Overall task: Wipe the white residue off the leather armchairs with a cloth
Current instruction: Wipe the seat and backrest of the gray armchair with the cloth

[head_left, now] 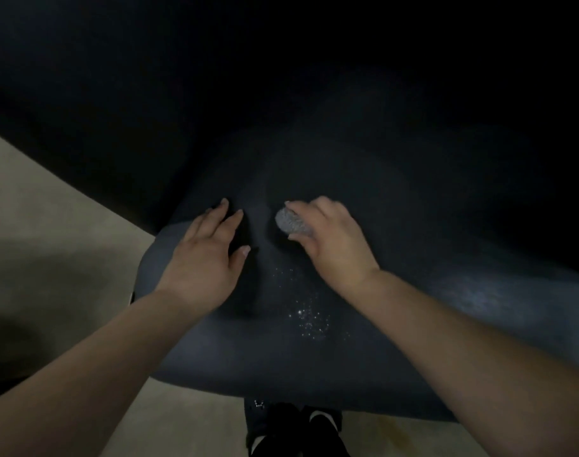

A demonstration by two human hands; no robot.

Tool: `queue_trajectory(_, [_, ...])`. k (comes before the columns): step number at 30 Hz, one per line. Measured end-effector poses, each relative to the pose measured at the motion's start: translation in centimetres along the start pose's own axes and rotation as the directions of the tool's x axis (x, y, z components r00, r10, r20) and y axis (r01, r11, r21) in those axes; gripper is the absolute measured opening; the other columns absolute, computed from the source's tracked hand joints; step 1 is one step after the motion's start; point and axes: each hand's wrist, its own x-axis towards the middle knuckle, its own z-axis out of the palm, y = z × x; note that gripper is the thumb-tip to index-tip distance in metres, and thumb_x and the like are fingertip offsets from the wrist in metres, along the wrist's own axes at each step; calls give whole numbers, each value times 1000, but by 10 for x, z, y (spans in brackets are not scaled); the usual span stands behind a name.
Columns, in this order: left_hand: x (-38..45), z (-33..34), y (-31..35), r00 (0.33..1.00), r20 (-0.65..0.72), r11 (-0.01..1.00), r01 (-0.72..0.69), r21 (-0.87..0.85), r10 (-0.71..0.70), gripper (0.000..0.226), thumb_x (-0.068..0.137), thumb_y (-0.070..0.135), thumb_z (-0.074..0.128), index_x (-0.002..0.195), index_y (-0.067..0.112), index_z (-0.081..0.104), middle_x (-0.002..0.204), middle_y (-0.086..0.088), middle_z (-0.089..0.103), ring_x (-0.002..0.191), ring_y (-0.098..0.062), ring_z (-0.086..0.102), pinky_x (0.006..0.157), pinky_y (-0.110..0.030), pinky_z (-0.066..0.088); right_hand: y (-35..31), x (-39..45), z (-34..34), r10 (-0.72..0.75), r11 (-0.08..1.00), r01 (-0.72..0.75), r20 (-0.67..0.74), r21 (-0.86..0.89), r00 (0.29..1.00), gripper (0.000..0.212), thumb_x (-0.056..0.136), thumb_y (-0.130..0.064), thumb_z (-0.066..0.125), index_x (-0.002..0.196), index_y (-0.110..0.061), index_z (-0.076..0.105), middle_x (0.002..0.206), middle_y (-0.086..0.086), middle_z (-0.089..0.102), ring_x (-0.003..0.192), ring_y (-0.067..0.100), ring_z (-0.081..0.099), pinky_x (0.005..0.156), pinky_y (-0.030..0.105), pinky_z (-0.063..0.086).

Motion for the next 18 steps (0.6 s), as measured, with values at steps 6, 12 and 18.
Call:
queue_trajectory(6, [-11, 2, -10, 998, 2, 998, 58, 10, -58, 67, 94, 43, 50, 152, 25, 21, 161, 5, 8, 147, -19, 6, 118, -30, 5, 22, 58, -24, 161, 986, -169, -268, -10, 950, 41, 91, -23, 59, 132, -22, 53, 114, 9, 52, 104, 27, 47, 85, 32, 40])
queue_trajectory(12, [-18, 11, -7, 998, 25, 996, 63, 62, -64, 83, 87, 58, 53, 153, 28, 13, 162, 4, -1, 148, -20, 0, 120, -41, 12, -10, 34, 6, -31, 995, 29, -18, -92, 999, 42, 88, -38, 61, 129, -29, 58, 113, 5, 54, 101, 28, 47, 82, 43, 43])
queue_trajectory(18, [-25, 13, -13, 996, 75, 997, 41, 60, -45, 93, 80, 60, 59, 153, 31, 9, 161, 8, -7, 148, -16, -4, 120, -43, 13, -11, -28, 1, -312, 949, 316, 245, 25, 918, 38, 85, -35, 66, 122, -25, 65, 101, 3, 58, 92, 23, 52, 79, 38, 44])
